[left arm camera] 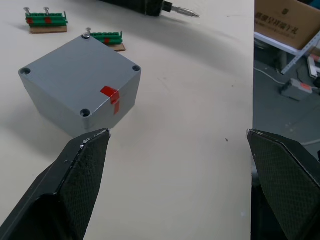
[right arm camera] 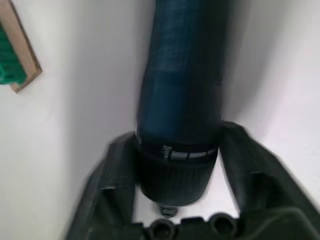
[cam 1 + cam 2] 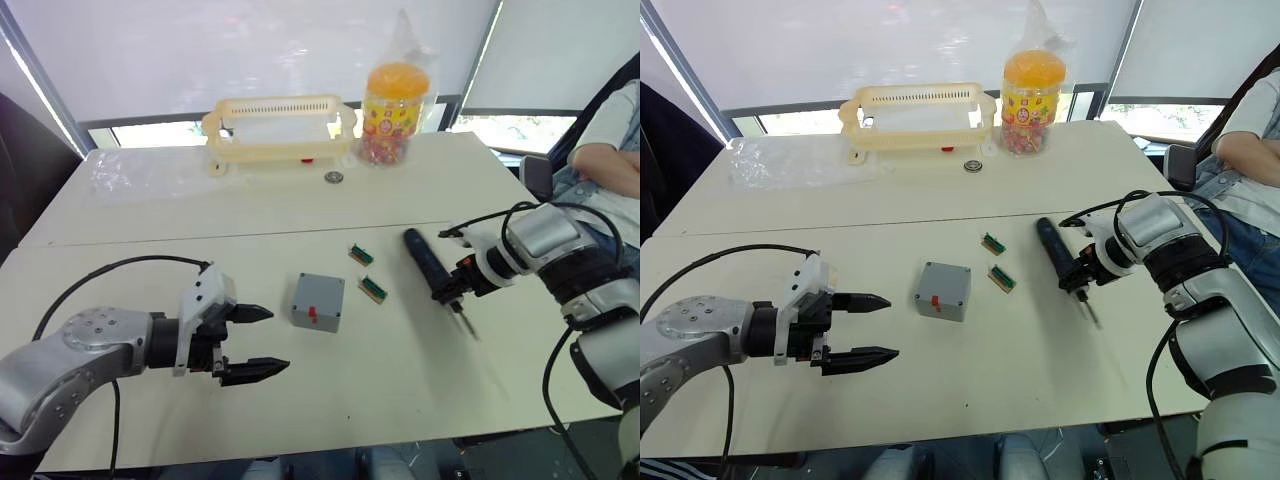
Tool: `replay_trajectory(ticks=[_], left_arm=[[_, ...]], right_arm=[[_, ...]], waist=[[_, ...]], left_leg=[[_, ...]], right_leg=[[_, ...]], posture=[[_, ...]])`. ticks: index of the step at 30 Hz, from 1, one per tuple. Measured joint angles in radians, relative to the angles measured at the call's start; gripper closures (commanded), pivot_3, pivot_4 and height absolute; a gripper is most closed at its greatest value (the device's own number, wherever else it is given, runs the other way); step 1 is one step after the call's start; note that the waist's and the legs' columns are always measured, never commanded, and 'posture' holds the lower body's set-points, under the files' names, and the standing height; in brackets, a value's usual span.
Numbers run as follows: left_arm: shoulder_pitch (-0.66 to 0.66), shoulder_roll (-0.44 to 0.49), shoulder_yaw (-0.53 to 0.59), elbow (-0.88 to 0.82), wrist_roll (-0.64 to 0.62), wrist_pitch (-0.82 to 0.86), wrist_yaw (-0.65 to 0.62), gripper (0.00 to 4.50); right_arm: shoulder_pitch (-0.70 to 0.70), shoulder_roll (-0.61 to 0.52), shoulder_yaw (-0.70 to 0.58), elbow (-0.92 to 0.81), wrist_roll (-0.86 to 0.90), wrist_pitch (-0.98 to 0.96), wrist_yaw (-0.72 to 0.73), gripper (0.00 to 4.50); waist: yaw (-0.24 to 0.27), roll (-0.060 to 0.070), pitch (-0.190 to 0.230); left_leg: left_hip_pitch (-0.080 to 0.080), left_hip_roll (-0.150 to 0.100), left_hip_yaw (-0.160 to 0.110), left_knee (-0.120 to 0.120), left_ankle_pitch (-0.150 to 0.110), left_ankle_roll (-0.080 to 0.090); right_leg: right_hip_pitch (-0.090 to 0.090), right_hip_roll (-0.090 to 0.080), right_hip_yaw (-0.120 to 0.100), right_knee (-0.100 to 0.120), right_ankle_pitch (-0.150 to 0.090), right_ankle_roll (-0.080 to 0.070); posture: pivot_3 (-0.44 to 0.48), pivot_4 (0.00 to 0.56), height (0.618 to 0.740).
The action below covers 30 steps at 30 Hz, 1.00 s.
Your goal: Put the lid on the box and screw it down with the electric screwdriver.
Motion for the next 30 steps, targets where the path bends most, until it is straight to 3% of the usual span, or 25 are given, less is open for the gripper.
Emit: replay_trajectory(ticks=[6,13,17,20,23,27,30], left_arm=[[-0.003,-0.003,0.0,0.013,0.006,-0.01,0.003,0.0],[-0.148,-0.013,-0.018,0.261,0.13,-0.131,-0.051,0.0],[-0.309,-0.054,-0.086,0.435,0.195,-0.2,-0.13,0.0],[-0.355,-0.057,-0.145,0.509,0.242,-0.227,-0.201,0.0],[-0.441,-0.093,-0.205,0.579,0.292,-0.256,-0.256,0.0],[-0.54,-0.185,-0.265,0.638,0.349,-0.32,-0.291,0.0],[-0.549,-0.23,-0.304,0.688,0.394,-0.355,-0.314,0.0]], right_arm=[[0.038,-0.013,-0.03,-0.052,-0.027,-0.004,0.003,2.69],[0.026,0.045,-0.296,0.051,-0.011,-0.169,-0.088,2.69],[0.045,-0.008,-0.488,-0.168,0.03,-0.232,-0.128,2.69],[0.141,-0.034,-0.611,-0.361,0.091,-0.132,-0.155,2.69],[0.231,0.101,-0.782,-0.511,0.168,-0.041,-0.249,2.69],[0.29,0.408,-0.96,-0.752,0.25,-0.267,-0.411,2.69],[0.368,0.539,-0.96,-0.886,0.243,-0.465,-0.498,2.69]], waist=[[0.005,-0.001,0.0],[-0.001,0.007,0.004],[0.004,0.007,0.004],[0.004,0.006,0.004],[0.001,0.007,0.004],[-0.003,0.008,0.004],[0.003,0.007,0.003]], left_leg=[[0.0,0.0,-0.001,0.0,0.0,0.0],[-0.003,-0.003,0.001,0.001,0.001,-0.002],[-0.013,-0.003,0.0,0.001,0.002,-0.003],[-0.016,-0.003,0.0,0.001,0.002,-0.003],[-0.017,-0.004,0.002,0.002,0.001,-0.002],[-0.015,-0.003,0.003,0.003,0.003,-0.004],[-0.015,-0.004,0.001,0.003,0.003,-0.005]], right_leg=[[0.001,0.0,-0.001,-0.001,0.0,0.0],[-0.004,0.0,0.001,0.001,0.005,0.004],[-0.013,0.0,-0.001,0.003,0.006,0.005],[-0.014,0.0,-0.002,-0.002,0.006,0.006],[-0.015,-0.001,0.001,-0.002,0.009,0.008],[-0.015,0.0,0.003,0.0,0.012,0.009],[-0.014,0.0,0.002,0.002,0.012,0.009]], posture=[[0.0,0.15,0.74],[0.0,0.15,0.74],[0.0,0.15,0.74],[0.0,0.15,0.74],[0.0,0.15,0.74],[0.0,0.15,0.74],[0.0,0.15,0.74]])
